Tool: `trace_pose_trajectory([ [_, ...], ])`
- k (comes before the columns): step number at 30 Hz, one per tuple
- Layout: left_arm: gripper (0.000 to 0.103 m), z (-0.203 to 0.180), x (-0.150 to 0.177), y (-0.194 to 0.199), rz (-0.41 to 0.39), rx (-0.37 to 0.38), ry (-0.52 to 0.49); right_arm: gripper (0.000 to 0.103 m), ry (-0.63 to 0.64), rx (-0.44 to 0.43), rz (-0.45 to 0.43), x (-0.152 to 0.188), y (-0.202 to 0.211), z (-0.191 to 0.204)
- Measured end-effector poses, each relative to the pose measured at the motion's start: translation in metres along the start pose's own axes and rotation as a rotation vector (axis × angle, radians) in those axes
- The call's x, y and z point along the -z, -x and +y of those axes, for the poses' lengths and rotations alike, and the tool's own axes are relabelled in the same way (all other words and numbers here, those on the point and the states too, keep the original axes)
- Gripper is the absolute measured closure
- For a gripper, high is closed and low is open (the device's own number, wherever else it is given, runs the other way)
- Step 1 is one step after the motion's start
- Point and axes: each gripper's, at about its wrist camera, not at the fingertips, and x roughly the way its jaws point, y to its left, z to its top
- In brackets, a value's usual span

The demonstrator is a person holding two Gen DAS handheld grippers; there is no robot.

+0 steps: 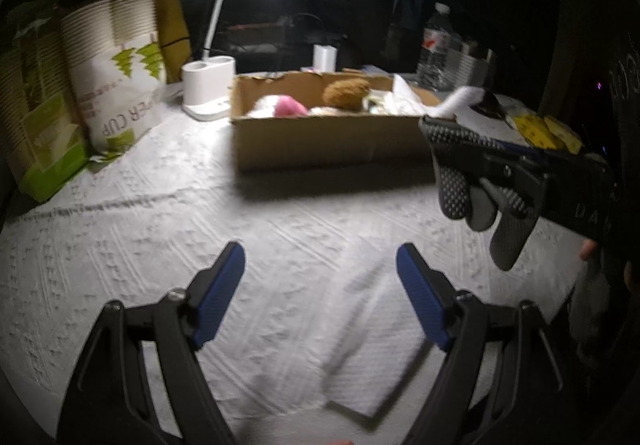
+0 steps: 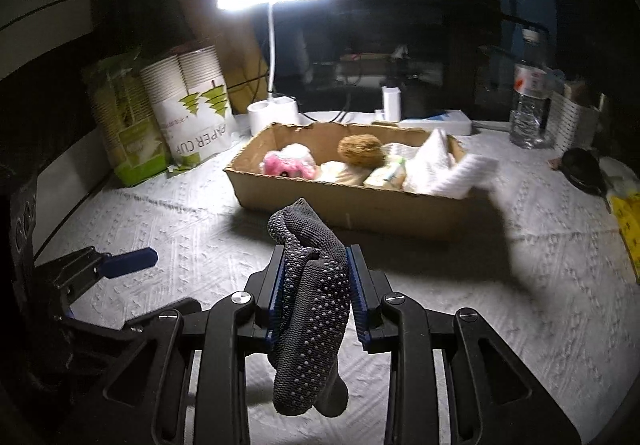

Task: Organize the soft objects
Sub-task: 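Grasp the white cloth with the left tool while the right tool lifts the glove, then carry the white cloth with the left tool while the right tool carries the glove to the box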

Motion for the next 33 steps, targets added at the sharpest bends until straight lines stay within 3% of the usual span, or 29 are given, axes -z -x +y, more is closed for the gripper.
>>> trace_pose_trajectory([
  [9,0.024,-0.036,0.019,-0.033,0.12,0.033,-0.101,0.072,-0.05,0.035,-0.013,0.014,0.019,-0.023],
  [14,0.025,-0.042,0.028,-0.044,0.144,0.034,-0.137,0.072,-0.065,0.037,-0.014,0.016,0.02,-0.03],
  [22,0.079,-0.046,0.026,-0.041,0.134,0.106,-0.159,0.072,-0.062,0.033,-0.013,0.015,0.02,-0.029],
  [25,0.083,-0.044,0.022,-0.038,0.122,0.127,-0.147,0.072,-0.061,0.034,-0.013,0.014,0.019,-0.03],
  [33,0.084,-0.033,0.0,-0.022,0.063,0.146,-0.1,0.072,-0.059,0.033,-0.012,0.006,0.016,-0.031],
])
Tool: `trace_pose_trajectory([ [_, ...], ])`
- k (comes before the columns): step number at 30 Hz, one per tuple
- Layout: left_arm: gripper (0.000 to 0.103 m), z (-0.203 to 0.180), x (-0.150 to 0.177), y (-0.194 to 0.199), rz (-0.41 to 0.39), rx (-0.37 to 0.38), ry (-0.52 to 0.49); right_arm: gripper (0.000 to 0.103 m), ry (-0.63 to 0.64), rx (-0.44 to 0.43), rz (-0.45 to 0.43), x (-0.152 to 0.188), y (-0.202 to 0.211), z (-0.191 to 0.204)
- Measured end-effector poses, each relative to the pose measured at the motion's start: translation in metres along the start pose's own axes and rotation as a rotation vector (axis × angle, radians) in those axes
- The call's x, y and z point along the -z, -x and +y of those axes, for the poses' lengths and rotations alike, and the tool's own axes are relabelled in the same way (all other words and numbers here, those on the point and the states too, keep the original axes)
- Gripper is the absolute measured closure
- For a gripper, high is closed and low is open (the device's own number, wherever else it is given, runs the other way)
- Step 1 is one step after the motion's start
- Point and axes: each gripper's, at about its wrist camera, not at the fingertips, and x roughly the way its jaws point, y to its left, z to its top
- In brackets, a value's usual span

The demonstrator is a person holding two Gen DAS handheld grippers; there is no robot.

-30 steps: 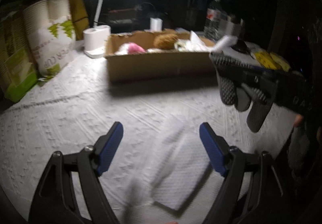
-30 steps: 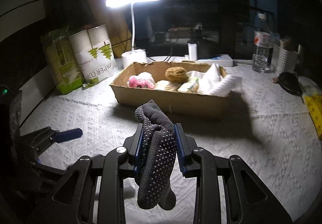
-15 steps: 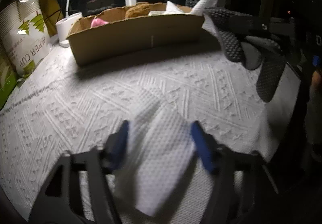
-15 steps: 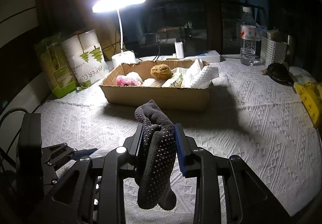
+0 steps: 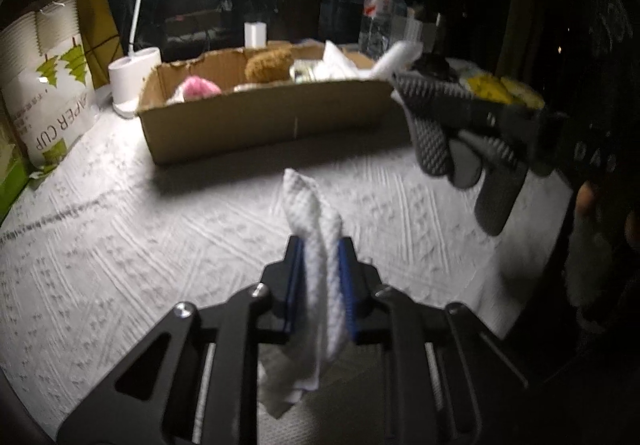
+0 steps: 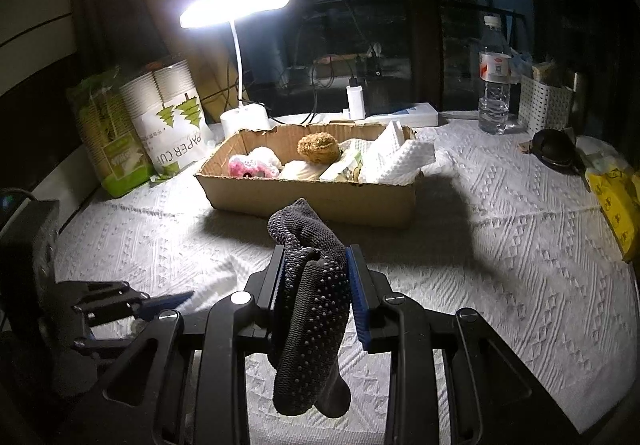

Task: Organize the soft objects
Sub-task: 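Carry the white cloth with the left tool while the right tool carries the glove to the box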

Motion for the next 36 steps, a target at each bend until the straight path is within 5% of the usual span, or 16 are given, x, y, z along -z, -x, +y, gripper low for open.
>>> trace_pose_trajectory([
  [20,0.084,0.015,-0.057,0.02,-0.099,0.004,0.038,0.072,-0.01,-0.006,-0.052,-0.034,0.003,-0.015],
  [36,0.084,-0.003,-0.116,-0.007,-0.13,0.012,0.015,0.072,-0.048,0.008,-0.062,-0.063,-0.016,-0.067],
])
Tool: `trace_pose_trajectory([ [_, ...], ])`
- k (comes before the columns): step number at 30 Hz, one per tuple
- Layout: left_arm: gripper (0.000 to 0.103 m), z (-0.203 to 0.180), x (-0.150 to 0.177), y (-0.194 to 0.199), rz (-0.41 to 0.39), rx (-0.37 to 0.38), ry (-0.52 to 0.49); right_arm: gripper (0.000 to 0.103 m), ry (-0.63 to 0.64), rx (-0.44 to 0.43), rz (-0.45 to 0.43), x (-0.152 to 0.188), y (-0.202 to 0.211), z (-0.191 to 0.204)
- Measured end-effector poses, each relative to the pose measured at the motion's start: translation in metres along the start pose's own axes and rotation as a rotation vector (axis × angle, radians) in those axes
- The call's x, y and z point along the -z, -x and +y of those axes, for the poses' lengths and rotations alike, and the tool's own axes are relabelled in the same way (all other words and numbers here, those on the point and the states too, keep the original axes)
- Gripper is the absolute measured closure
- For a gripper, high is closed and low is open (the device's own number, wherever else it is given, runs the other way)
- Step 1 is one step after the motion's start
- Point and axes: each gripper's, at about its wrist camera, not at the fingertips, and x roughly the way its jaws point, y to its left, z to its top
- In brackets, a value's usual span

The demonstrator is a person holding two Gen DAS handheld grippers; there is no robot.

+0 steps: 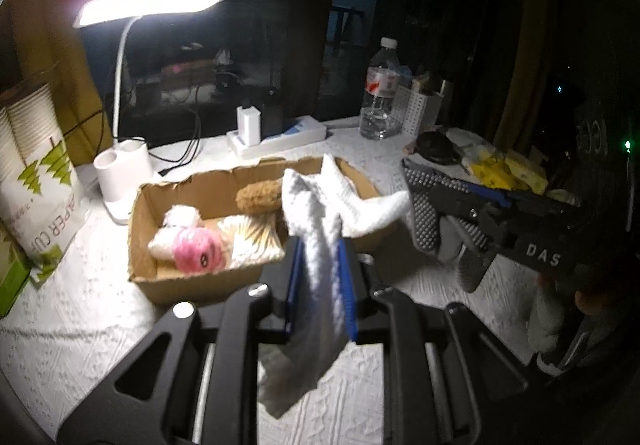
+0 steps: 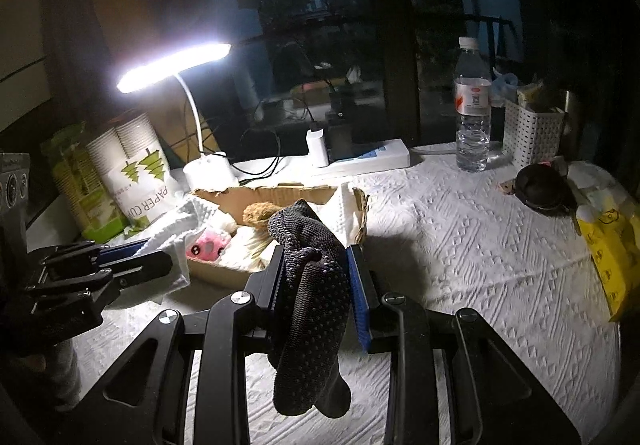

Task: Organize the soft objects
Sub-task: 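Carry the white cloth with the left tool while the right tool carries the glove to the box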

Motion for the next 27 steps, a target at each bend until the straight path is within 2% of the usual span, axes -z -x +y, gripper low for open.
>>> trace_pose_trajectory([
  [13,0.084,-0.008,-0.026,-0.049,0.036,0.008,0.021,0.072,0.003,-0.048,0.028,-0.017,-0.041,-0.028],
  [27,0.084,-0.025,-0.038,-0.119,0.122,0.011,0.029,0.072,-0.044,-0.107,0.032,-0.024,-0.07,-0.054],
])
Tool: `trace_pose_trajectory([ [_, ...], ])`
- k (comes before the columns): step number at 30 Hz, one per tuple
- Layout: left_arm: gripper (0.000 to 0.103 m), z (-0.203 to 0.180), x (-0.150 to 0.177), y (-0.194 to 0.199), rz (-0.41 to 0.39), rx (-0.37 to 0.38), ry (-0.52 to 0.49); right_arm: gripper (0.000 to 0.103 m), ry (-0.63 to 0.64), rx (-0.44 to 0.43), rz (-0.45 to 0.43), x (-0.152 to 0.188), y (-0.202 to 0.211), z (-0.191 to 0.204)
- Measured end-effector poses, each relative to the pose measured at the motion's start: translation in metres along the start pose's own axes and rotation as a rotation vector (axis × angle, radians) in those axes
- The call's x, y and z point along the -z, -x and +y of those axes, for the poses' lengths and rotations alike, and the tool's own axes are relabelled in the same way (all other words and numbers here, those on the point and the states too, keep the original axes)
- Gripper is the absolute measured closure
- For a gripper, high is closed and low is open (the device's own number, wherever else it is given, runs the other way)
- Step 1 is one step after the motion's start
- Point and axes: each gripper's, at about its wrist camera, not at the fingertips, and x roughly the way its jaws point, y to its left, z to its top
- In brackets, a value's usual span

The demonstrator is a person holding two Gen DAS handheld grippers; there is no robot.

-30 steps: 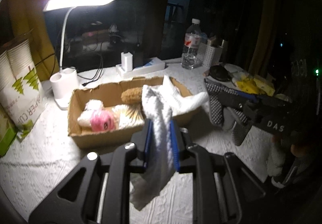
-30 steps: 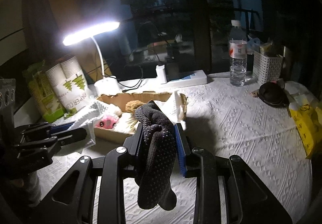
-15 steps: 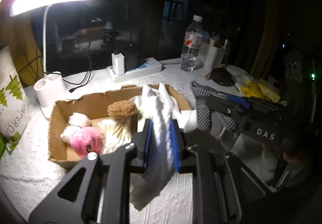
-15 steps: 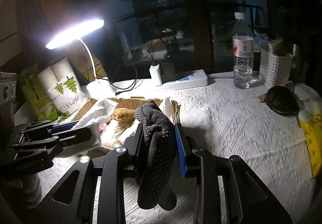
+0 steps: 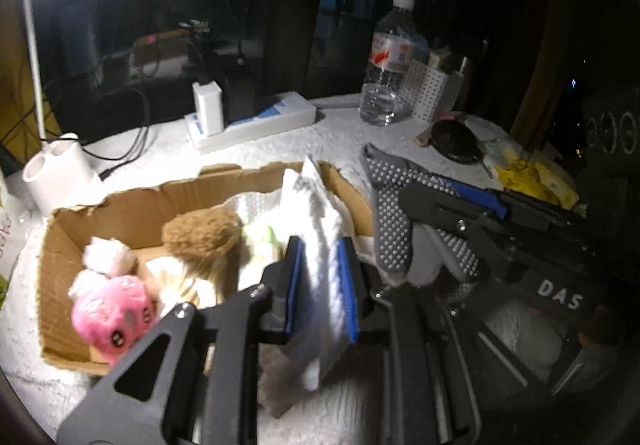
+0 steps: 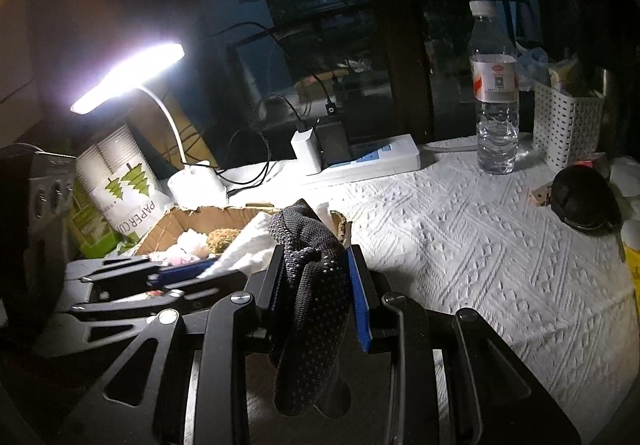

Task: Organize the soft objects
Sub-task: 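Carry the white cloth with the left tool while the right tool carries the glove to the box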

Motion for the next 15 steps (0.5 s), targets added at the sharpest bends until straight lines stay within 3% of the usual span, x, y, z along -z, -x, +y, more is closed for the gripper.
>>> trace_pose_trajectory([
  [9,0.082,0.005,0.007,-0.042,0.101,-0.008,0.016,0.072,-0.018,-0.009,0.02,0.001,-0.014,-0.008],
  [14,0.071,0.006,0.006,-0.036,0.096,-0.008,0.014,0.072,-0.018,0.01,0.021,-0.001,-0.015,-0.007],
  [15,0.063,0.007,0.006,-0.034,0.09,-0.007,0.013,0.072,-0.017,0.014,0.019,-0.001,-0.014,-0.006],
])
